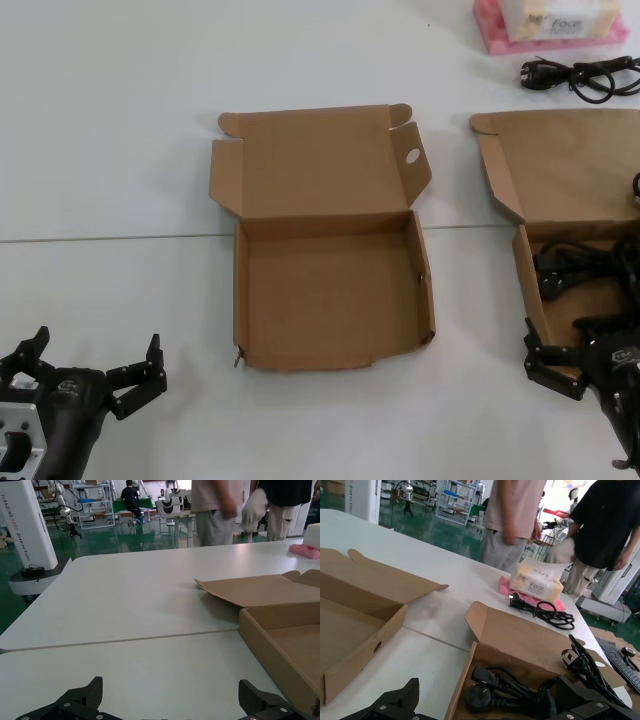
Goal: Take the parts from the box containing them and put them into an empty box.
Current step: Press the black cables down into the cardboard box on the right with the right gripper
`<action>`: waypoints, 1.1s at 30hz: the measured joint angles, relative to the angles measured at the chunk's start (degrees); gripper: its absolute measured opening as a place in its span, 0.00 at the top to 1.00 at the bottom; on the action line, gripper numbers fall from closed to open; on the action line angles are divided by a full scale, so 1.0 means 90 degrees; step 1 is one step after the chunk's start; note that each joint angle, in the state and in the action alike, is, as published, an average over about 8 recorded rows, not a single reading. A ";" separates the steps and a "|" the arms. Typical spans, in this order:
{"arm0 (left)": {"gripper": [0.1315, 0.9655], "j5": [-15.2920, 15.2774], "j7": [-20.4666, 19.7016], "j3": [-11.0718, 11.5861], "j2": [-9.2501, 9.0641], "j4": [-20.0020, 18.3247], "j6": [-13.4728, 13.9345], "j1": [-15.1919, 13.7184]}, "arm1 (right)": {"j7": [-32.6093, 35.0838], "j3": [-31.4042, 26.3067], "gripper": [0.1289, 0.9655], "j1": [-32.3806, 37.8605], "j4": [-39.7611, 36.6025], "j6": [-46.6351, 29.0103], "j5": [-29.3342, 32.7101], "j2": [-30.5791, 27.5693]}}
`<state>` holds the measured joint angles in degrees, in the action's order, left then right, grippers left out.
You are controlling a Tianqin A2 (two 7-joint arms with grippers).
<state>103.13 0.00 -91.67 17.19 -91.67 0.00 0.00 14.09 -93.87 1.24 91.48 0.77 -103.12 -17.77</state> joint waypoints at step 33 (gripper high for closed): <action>0.00 0.0000 0.0000 0.0000 0.0000 0.0000 0.0000 0.0000 | 0.0000 0.0000 0.00 0.0000 0.0000 0.0000 0.0000 0.0000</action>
<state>103.13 0.00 -91.67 17.19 -91.67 0.00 0.00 14.09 -93.87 1.24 91.48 0.77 -103.12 -17.77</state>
